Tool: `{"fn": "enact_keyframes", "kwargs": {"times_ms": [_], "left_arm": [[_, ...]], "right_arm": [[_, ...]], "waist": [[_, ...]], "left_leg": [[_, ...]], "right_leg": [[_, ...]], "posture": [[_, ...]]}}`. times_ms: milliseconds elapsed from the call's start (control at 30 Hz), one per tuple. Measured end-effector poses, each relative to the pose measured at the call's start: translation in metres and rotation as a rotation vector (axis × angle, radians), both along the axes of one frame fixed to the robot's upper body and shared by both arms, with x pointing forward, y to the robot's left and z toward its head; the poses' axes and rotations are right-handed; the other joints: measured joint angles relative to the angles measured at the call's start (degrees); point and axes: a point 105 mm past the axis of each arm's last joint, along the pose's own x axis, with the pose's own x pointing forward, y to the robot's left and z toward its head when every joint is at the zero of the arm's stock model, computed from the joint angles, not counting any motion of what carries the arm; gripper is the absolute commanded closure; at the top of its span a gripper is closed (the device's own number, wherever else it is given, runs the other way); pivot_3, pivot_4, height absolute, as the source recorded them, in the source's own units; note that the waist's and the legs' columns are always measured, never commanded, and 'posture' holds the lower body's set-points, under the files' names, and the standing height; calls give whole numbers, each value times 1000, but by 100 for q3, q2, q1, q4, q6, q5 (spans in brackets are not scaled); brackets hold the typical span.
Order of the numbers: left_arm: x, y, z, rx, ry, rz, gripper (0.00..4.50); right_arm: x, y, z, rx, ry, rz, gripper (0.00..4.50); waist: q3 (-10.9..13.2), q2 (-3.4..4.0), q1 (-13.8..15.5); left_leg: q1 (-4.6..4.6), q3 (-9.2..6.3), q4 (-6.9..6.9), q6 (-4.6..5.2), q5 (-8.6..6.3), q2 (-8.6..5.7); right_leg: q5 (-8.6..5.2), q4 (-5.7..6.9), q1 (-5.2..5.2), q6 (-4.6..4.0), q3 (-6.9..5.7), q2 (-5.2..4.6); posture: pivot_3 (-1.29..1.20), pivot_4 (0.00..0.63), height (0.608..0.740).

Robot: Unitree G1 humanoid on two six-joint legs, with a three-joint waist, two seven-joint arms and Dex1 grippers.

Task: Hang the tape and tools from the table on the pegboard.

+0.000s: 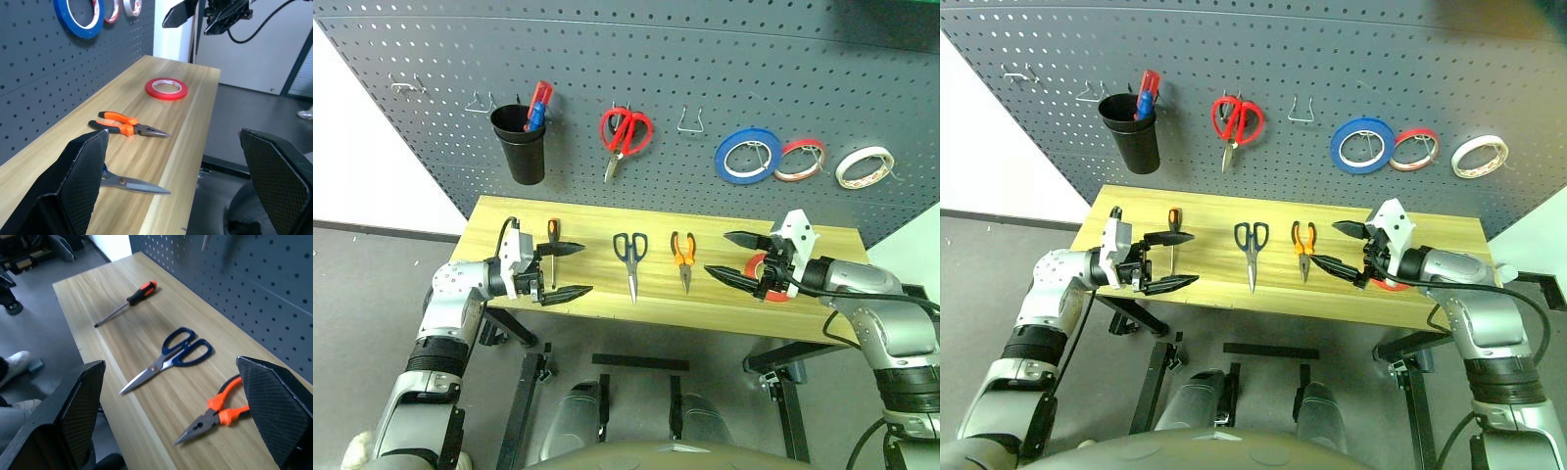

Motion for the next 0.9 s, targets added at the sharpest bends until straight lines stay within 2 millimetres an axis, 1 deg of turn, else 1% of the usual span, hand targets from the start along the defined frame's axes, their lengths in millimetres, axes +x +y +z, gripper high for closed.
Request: {"fn": "enact_keyframes", "kwargs": {"times_ms": [167,367,533,667,767,833,900], "left_arm": [[4,-4,10,4,-29,-34,43],[2,-9,7,8,-14,-68,43],[2,-18,7,4,-7,-100,43],[5,-26,7,9,-9,-117,43],[11,-37,5,7,1,-118,43],[20,-48,10,8,-13,-120,43],[26,-57,17,8,-36,-123,43]], "right_arm": [[-1,-2,-4,-8,5,-23,0],[-6,-9,-15,-15,45,-93,0],[-4,-27,-23,-126,70,-182,0],[-4,-41,-32,-183,109,-250,0],[0,-58,-45,-258,161,-337,0],[4,-65,-50,-282,187,-371,0],[5,-67,-52,-301,192,-377,0]], "waist": [[0,0,0],[0,0,-13],[0,0,-21],[0,0,-29],[5,-3,-60],[15,-5,-107],[23,-2,-176]], "left_leg": [[0,1,0,0,0,0],[-1,1,0,0,0,0],[-1,1,0,0,0,0],[-1,2,0,0,0,1],[-2,0,1,1,0,1],[-3,-4,2,2,-1,1],[-6,-25,1,10,-6,2]], "right_leg": [[0,-2,1,0,0,0],[0,-2,1,0,0,0],[0,-2,1,-1,0,1],[0,-4,1,-1,0,1],[2,-8,2,-3,0,1],[2,-8,3,-3,-1,1],[2,-12,2,-3,0,0]], "posture": [[174,139,728],[146,133,728],[115,136,728],[98,165,728],[85,197,728],[79,210,728],[74,237,728]]}}
